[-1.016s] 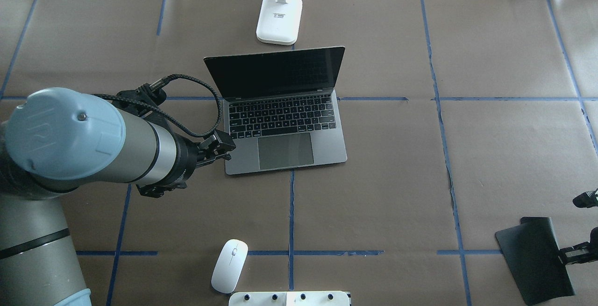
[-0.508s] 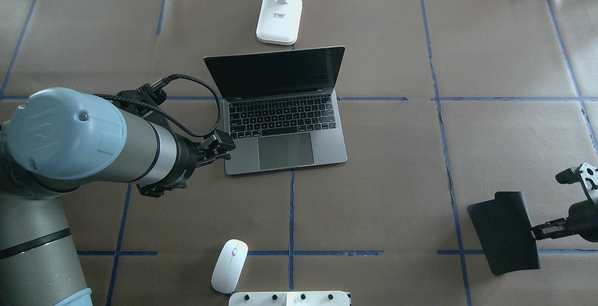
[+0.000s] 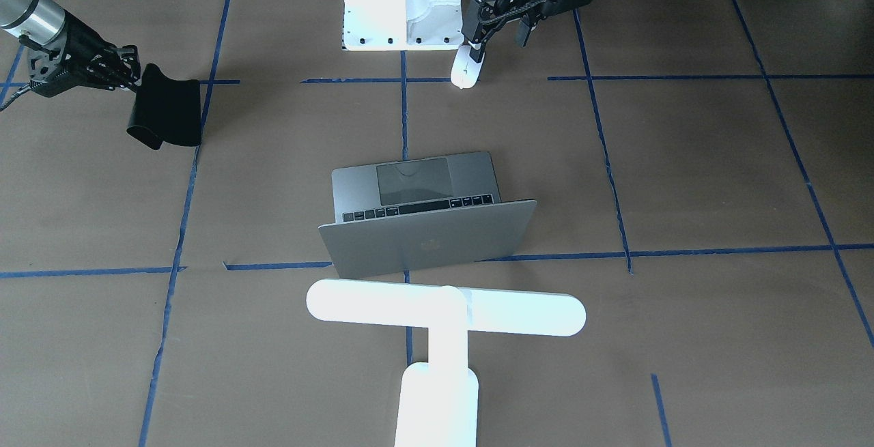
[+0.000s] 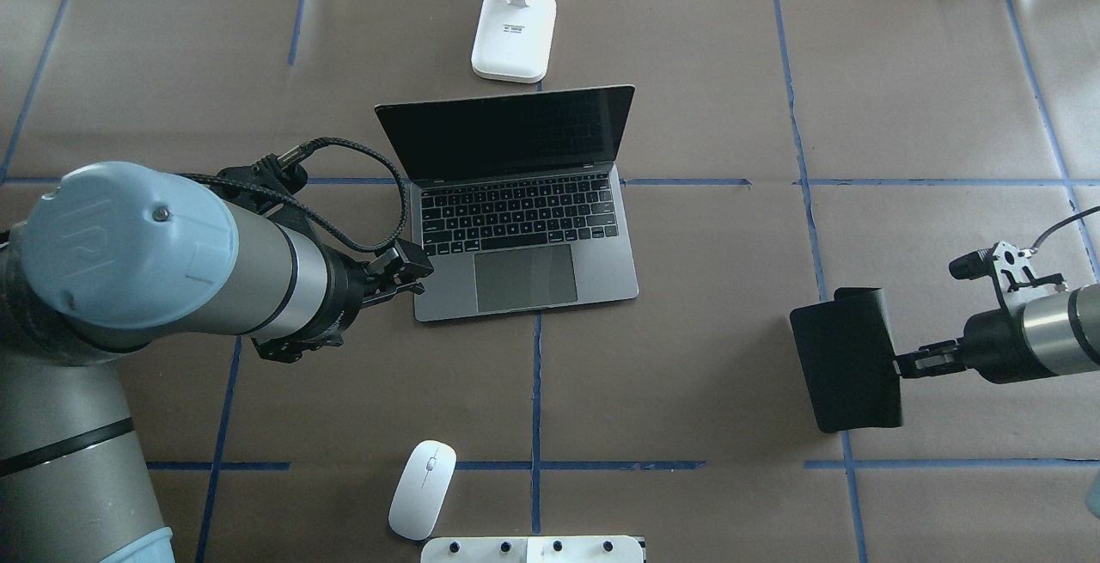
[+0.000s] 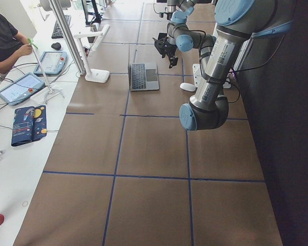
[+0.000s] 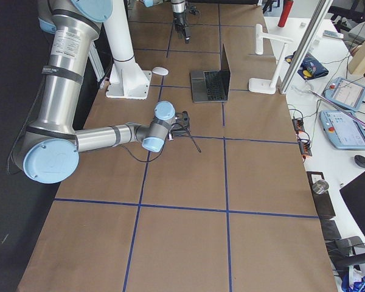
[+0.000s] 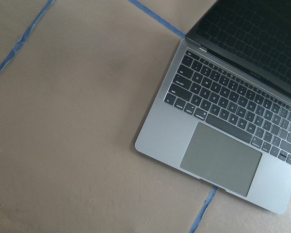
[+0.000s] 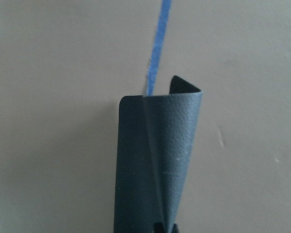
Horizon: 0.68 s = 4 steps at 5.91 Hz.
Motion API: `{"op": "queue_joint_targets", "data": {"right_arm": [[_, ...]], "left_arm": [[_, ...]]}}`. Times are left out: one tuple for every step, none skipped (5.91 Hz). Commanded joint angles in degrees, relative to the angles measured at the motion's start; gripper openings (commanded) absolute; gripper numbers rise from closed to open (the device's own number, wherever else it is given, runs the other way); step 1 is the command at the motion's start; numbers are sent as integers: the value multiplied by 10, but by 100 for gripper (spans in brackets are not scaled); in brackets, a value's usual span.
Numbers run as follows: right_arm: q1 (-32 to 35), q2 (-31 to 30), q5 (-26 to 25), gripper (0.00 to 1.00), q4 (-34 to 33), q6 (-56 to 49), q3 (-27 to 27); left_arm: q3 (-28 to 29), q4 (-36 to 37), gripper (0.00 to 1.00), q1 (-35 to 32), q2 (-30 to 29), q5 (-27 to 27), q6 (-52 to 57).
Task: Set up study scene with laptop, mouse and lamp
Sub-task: 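Carry the mouse pad with the right gripper beside the laptop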
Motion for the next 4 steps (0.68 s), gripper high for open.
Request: {"op": "queue_joint_targets", "data": {"right_arm": [[1,127,-14,0,-58,1,-45],[6,210,-18,0,-111,1,-84],[16,259,-18,0,-143,1,-118],[23,272,-18,0,-144,-6,-144]], "left_arm": [[1,0,100,0,0,2,0],[4,1,100,0,0,12,0],[12,1,100,0,0,13,1],[13,0,100,0,0,13,1]]}}
